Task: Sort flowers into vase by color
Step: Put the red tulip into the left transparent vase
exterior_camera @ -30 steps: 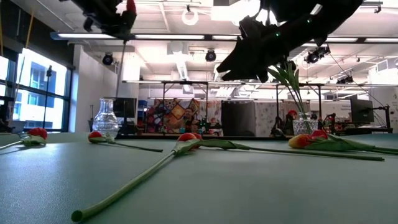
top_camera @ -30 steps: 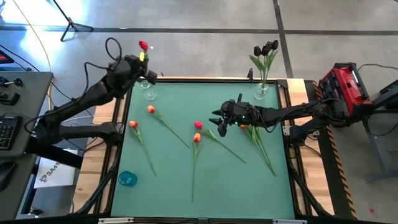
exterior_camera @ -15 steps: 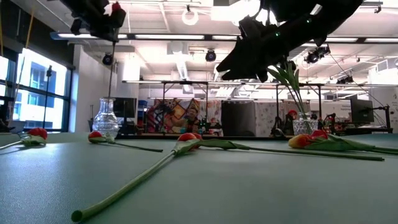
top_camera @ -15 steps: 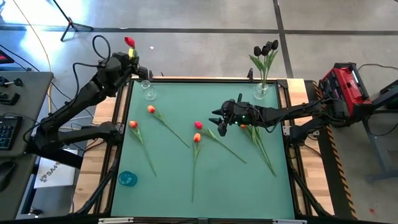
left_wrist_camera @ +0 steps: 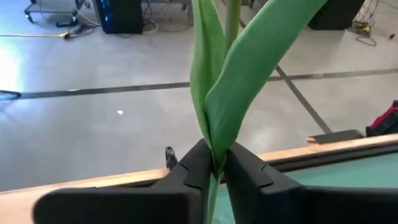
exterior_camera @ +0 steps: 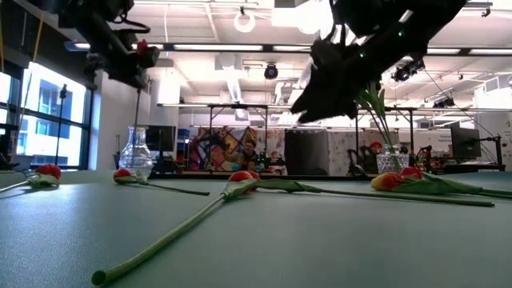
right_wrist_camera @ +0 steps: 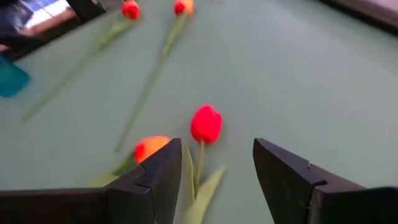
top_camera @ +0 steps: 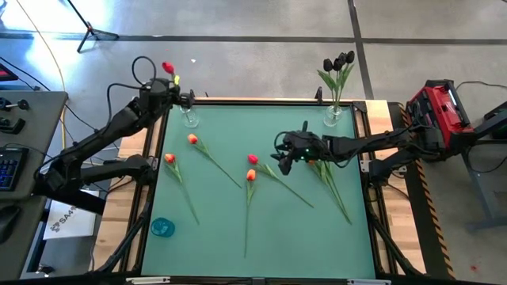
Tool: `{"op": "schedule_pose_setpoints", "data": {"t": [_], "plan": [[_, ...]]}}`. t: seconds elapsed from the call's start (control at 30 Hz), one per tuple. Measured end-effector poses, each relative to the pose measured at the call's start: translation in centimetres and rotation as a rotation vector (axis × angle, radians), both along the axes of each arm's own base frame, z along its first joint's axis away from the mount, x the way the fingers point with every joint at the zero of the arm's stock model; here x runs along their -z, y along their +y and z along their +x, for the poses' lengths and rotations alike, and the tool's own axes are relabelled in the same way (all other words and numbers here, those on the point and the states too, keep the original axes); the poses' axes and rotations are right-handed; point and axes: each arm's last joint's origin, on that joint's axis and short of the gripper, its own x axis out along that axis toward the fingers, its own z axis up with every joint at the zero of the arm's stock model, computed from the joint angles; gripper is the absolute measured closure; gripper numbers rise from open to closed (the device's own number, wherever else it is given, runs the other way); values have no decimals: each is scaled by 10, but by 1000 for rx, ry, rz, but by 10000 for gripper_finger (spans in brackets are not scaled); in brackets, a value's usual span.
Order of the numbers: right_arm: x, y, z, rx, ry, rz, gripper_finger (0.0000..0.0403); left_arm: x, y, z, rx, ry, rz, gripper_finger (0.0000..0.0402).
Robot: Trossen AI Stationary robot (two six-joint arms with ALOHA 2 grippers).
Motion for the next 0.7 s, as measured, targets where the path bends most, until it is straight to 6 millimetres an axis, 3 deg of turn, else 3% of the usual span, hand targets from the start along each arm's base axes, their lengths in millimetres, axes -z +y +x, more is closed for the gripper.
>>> {"op": "schedule_pose_setpoints", "data": {"t": [0.17, 0.3, 0.5, 0.7], "plan": [[32, 2, 12, 4, 103, 6, 215, 12, -1, 0, 32, 16, -42, 323], [55, 6, 26, 1, 87, -19, 215, 20, -2, 0, 43, 0, -72, 281], [70, 7, 31, -54, 101, 48, 215, 5, -5, -1, 100, -58, 6, 233], [83, 5, 32, -36, 146, 21, 215, -15, -17, -11, 111, -94, 89, 225]]}}
